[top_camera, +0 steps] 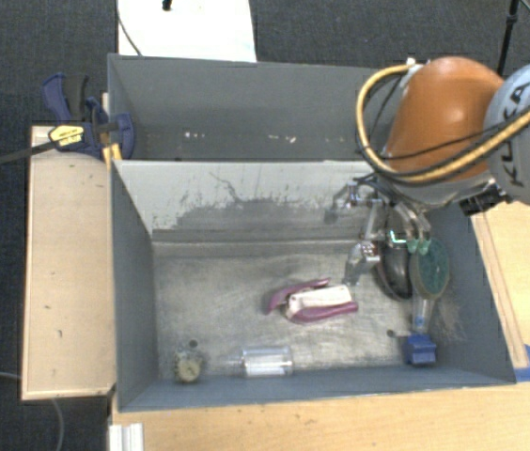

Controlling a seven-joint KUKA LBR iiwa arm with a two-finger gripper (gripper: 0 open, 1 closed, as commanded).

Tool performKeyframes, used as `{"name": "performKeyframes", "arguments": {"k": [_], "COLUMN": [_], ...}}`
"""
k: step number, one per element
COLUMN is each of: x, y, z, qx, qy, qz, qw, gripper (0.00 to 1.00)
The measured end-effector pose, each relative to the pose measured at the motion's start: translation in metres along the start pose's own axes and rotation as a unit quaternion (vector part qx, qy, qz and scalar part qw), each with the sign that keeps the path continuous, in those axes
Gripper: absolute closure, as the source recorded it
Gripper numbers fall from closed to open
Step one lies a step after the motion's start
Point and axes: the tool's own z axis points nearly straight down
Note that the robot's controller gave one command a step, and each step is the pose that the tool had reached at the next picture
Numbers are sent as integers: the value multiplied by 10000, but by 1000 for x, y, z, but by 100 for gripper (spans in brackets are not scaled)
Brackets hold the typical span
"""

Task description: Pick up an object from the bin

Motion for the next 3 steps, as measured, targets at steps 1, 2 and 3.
{"name": "performKeyframes", "arguments": {"k": [1,2,3], "x": [25,23,36], "y": [21,20,-33], "z": [116,113,-53], "qx": [-2,1,24], "qy": [2,-34,-69], "qz": [-1006,-993,-2070], "qw": [9949,9951,9783], "gripper": [0,100,100]}}
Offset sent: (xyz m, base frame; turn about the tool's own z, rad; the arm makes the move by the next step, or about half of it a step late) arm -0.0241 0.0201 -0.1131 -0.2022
